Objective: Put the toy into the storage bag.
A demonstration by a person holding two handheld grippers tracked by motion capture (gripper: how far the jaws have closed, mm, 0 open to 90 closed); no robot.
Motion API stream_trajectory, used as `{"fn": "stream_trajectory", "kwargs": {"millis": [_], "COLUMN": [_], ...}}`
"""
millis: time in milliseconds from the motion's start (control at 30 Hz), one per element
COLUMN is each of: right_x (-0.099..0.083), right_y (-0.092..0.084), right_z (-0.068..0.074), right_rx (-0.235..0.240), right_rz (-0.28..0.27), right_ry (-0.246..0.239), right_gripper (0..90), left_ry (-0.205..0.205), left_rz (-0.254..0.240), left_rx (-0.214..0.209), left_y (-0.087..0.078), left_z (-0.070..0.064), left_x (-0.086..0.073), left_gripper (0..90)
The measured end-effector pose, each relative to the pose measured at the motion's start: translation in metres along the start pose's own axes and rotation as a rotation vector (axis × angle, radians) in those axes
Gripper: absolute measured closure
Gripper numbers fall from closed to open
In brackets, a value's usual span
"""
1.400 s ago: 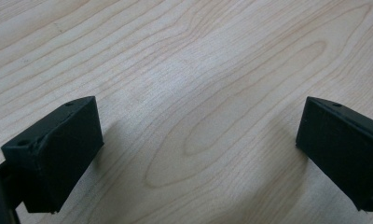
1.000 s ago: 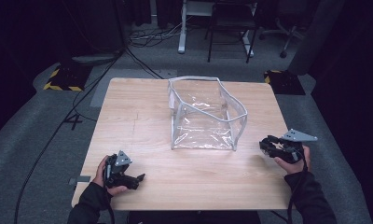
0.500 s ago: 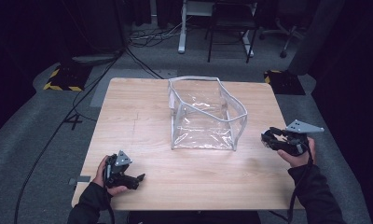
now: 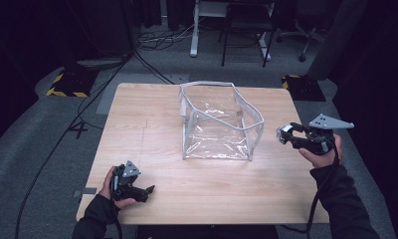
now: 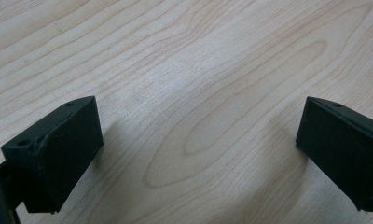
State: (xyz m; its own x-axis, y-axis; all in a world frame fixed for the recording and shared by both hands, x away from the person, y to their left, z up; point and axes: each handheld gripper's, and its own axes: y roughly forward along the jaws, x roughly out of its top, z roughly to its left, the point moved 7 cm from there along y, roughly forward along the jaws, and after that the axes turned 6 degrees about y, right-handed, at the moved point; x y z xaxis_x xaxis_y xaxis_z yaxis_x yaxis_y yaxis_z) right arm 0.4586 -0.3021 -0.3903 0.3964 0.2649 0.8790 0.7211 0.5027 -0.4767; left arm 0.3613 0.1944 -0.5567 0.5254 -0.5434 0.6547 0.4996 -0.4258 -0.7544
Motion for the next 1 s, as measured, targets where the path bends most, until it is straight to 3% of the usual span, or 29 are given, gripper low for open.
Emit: {"fn": "stream_trajectory", "kwargs": {"millis": [567,1000], "right_x": [0.043,0.079], "right_y": [-0.007,-0.007], "right_z": [0.001,0.013], "right_rx": [-0.011,-0.004], "right_rz": [-0.041,-0.084], "right_ry": [-0.017,-0.030], "right_gripper": [48.7,48.7], "left_ry": [-0.001,-0.002], "left_rz": [-0.002,0.001], "left_rx": [0.000,-0.005], "left_y": [0.000,0.000], "left_z": [0.000,-0.001], "left_x": [0.000,0.000], "left_gripper": [0.6,0.6]}}
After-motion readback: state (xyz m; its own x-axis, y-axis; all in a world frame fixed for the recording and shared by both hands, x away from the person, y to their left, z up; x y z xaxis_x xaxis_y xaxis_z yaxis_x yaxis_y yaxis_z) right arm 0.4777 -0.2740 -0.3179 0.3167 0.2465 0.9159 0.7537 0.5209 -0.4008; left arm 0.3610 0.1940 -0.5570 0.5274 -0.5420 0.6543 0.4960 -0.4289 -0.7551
